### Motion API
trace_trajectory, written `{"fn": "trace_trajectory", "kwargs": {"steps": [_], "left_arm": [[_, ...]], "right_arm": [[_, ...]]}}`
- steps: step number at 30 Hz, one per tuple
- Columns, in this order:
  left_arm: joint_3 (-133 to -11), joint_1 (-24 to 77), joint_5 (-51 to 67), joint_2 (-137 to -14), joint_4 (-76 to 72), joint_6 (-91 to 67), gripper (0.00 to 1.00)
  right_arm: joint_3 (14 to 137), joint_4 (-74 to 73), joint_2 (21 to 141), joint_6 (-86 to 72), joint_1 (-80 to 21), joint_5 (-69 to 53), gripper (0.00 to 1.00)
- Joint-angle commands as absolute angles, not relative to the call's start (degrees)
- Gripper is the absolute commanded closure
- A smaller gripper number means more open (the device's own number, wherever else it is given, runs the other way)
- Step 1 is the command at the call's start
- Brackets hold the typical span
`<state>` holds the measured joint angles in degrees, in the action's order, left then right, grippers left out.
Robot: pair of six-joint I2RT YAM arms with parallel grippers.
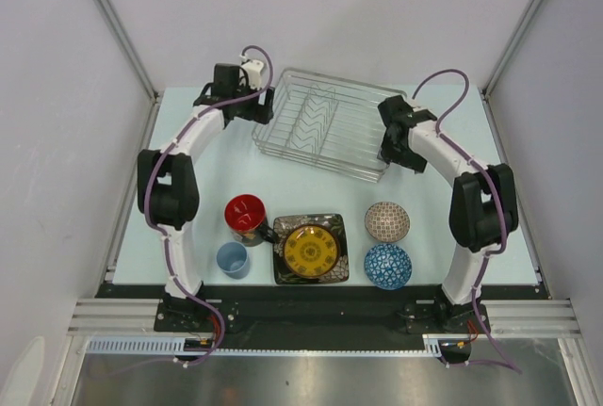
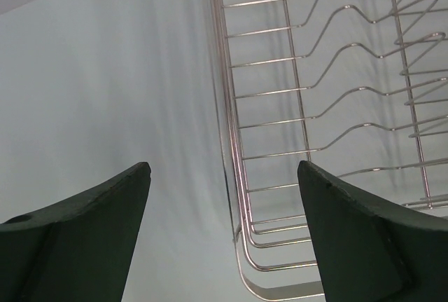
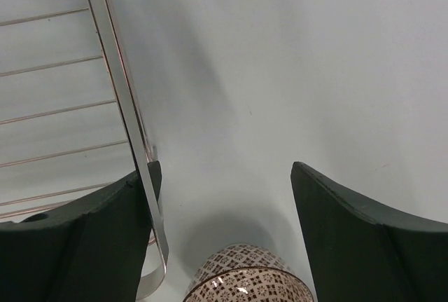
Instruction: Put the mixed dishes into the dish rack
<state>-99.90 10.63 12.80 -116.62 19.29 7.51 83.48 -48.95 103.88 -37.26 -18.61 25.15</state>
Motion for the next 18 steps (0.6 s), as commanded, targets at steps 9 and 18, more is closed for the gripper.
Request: {"fn": "trace_trajectory", "kwargs": {"steps": [9, 18], "left_arm": [[-95.46, 11.86, 10.73, -115.23, 17.49, 10.54, 0.14], [-82.8, 12.22, 10.19, -108.12, 15.47, 13.8, 0.18]], "right_arm": [[106.35, -52.9, 117.51, -34.89, -15.47, 21.71, 0.22], [90.64, -48.0, 108.56, -35.77, -13.98, 21.36, 0.18]]}}
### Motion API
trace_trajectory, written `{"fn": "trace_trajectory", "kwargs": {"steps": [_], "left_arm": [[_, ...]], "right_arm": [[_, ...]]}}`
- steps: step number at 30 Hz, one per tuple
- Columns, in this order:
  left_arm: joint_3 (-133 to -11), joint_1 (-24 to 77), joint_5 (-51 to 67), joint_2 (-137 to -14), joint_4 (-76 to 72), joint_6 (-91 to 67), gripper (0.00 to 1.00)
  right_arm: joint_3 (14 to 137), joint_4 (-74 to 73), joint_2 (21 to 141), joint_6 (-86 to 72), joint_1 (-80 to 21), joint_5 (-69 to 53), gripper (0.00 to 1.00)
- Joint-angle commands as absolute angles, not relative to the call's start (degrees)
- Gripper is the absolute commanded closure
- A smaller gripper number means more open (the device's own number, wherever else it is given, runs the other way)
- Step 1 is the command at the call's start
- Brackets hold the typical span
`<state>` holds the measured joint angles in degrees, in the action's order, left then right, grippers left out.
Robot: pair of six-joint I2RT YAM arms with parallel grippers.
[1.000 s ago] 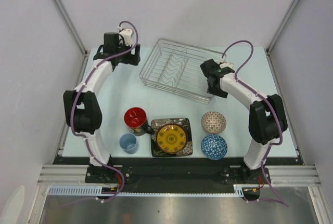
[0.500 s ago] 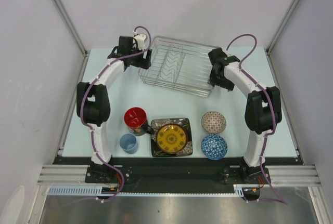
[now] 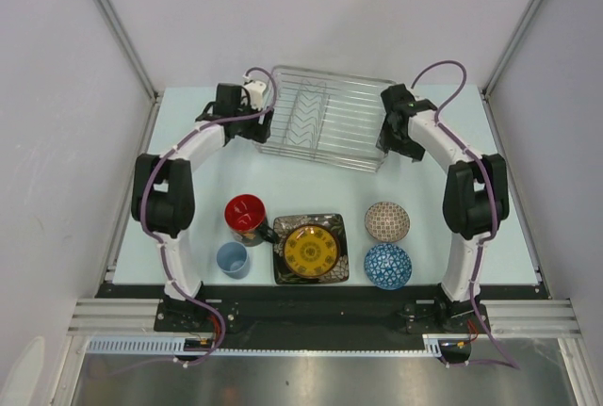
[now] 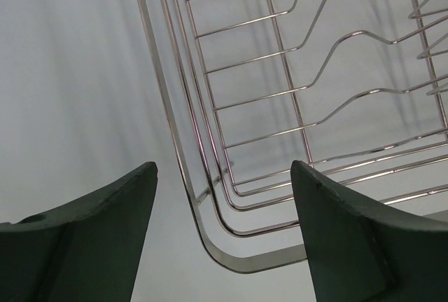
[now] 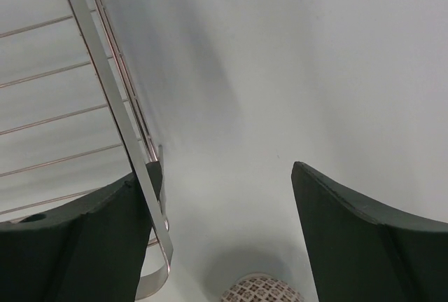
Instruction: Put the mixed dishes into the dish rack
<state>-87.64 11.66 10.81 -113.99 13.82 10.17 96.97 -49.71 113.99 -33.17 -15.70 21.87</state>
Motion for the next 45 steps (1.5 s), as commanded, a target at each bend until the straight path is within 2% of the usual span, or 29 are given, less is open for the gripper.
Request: {"fn": "trace_trajectory", "kwargs": {"steps": [1, 4, 6, 14, 19, 23, 33, 35, 42, 45], "left_arm": [[-80.62, 12.22, 10.28, -107.24, 15.21, 14.15, 0.19], [-76.57, 12.48, 10.55, -103.63, 14.51, 14.94, 0.19], [-74.89, 12.66, 10.72, -101.26, 14.5, 15.12, 0.19], [-70.23, 13.01, 10.11, -96.68, 14.85, 15.73, 0.2], [-69.08, 13.01, 9.84, -95.8, 14.42, 16.43, 0.21], [-69.17, 13.01, 9.76, -95.89, 14.06, 16.44, 0.21], [-68.12, 13.01, 9.05, -94.75, 13.45, 18.28, 0.23], [-67.94, 13.01, 8.88, -94.4, 13.36, 18.72, 0.23], [-67.15, 13.01, 9.05, -94.3, 12.65, 19.07, 0.24], [-67.5, 13.01, 8.79, -94.39, 12.92, 19.25, 0.24]], "right_arm": [[89.75, -47.55, 107.07, -35.77, -13.89, 20.84, 0.16], [88.33, -46.76, 105.74, -35.77, -14.06, 18.73, 0.1], [88.24, -45.27, 104.33, -35.07, -14.24, 17.67, 0.01], [93.87, -41.32, 102.75, -32.87, -15.2, 12.4, 0.0], [87.99, -29.29, 93.79, -29.63, -16.96, 1.88, 0.0], [88.06, -28.64, 94.56, -29.18, -17.75, -4.48, 0.0], [85.96, -40.25, 103.88, -32.08, -18.46, 10.88, 0.0], [88.14, -44.01, 107.55, -30.95, -18.98, 13.7, 0.0], [101.84, -56.94, 117.58, -27.43, -29.34, 40.37, 0.0], [108.8, -61.95, 120.14, -27.16, -32.69, 46.74, 0.0]]}}
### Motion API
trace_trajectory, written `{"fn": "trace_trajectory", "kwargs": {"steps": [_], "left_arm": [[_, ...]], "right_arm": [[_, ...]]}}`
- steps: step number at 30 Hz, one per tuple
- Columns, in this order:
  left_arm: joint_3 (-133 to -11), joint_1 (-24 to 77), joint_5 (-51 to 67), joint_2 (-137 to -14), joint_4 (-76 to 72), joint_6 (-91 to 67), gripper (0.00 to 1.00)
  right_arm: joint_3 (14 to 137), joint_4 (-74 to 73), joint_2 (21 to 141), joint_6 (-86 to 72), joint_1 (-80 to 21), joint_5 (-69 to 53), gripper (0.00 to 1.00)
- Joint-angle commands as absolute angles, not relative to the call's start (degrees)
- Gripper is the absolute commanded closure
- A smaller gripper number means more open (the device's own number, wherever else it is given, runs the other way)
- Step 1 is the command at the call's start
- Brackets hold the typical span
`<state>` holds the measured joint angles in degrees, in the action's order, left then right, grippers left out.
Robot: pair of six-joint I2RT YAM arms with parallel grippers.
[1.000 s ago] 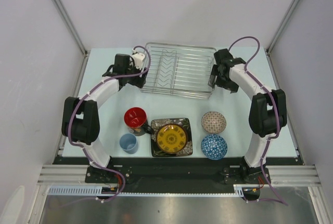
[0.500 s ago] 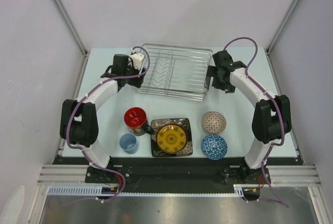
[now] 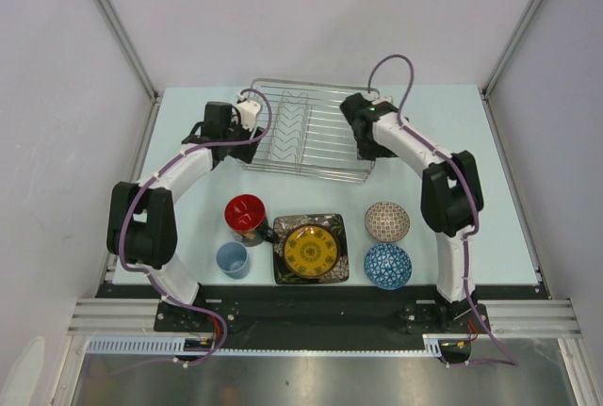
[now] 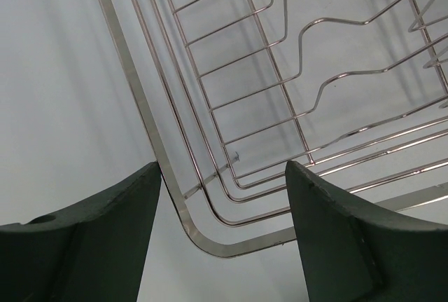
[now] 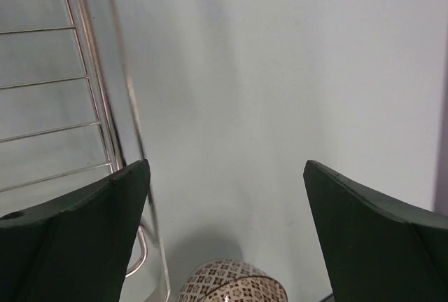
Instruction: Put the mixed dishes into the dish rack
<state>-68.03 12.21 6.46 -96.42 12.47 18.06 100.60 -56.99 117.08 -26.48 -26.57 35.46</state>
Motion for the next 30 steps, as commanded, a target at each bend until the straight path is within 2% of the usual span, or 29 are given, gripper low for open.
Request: {"fn": "trace_trajectory", "kwargs": {"steps": [1, 5, 11, 15, 20, 30], "left_arm": [[-67.5, 13.01, 8.88, -94.39, 12.92, 19.34, 0.24], [-67.5, 13.01, 8.7, -94.13, 13.09, 19.86, 0.24], [-68.11, 13.01, 8.79, -94.39, 13.45, 19.34, 0.25], [-67.94, 13.01, 8.96, -93.96, 13.97, 19.51, 0.25], [-66.62, 13.01, 8.79, -92.11, 15.02, 19.86, 0.26], [-62.49, 14.24, 9.5, -88.33, 16.79, 20.3, 0.26]], "right_arm": [[109.94, -63.18, 120.41, -26.81, -32.87, 47.11, 0.0], [111.18, -64.86, 120.41, -25.67, -34.01, 48.52, 0.0], [111.79, -62.67, 116.72, -23.91, -36.74, 43.17, 0.0], [112.14, -56.96, 114.35, -23.11, -32.71, 33.94, 0.0], [117.85, -51.68, 116.36, -23.99, -22.25, 22.18, 0.0], [127.34, -46.14, 128.04, -24.52, -17.32, 7.57, 0.0]]}}
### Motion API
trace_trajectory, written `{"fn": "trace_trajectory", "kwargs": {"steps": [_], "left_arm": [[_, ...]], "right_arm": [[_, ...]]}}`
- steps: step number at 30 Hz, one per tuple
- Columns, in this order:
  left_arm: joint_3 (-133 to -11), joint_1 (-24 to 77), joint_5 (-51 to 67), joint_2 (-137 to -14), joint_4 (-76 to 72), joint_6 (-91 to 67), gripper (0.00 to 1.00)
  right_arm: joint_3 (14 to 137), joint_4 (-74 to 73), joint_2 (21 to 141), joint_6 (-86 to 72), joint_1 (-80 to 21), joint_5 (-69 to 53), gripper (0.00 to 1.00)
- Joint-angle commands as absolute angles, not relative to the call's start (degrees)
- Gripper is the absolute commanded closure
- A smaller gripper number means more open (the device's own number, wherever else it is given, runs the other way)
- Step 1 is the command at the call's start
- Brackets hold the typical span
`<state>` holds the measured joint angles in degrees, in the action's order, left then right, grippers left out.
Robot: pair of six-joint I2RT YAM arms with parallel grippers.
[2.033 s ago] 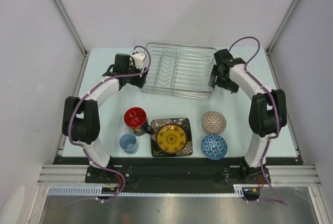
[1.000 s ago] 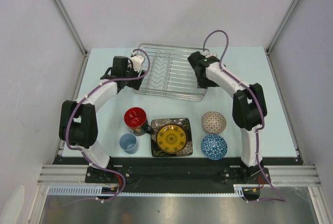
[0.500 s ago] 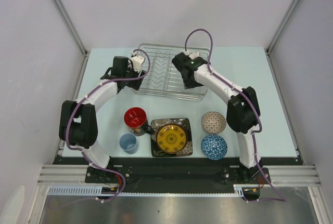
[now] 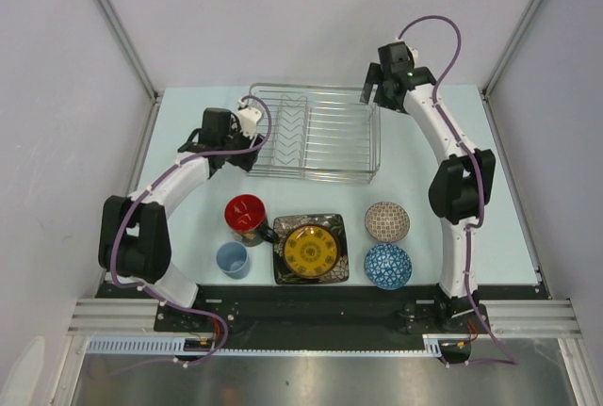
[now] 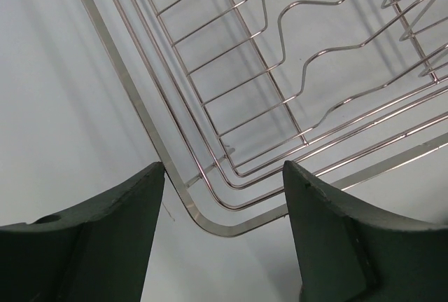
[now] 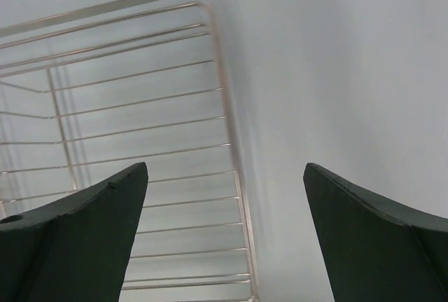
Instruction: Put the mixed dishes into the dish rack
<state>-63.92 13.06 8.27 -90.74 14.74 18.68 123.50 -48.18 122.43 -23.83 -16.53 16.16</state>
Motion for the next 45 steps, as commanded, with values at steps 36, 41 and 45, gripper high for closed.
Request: {"fn": "trace_trajectory", "kwargs": {"steps": [36, 41, 45], "left_arm": [[-55.81, 14.5, 9.67, -79.01, 17.49, 20.39, 0.34], [-58.61, 14.59, 9.49, -80.77, 17.05, 19.95, 0.34], [-63.8, 14.68, 9.49, -82.96, 18.54, 18.73, 0.34]], "right_arm": [[96.77, -40.7, 115.05, -25.49, -14.77, 14.24, 0.0], [94.23, -40.43, 113.03, -25.84, -14.59, 13.98, 0.01], [91.76, -39.29, 110.58, -26.19, -14.68, 12.75, 0.0]]}}
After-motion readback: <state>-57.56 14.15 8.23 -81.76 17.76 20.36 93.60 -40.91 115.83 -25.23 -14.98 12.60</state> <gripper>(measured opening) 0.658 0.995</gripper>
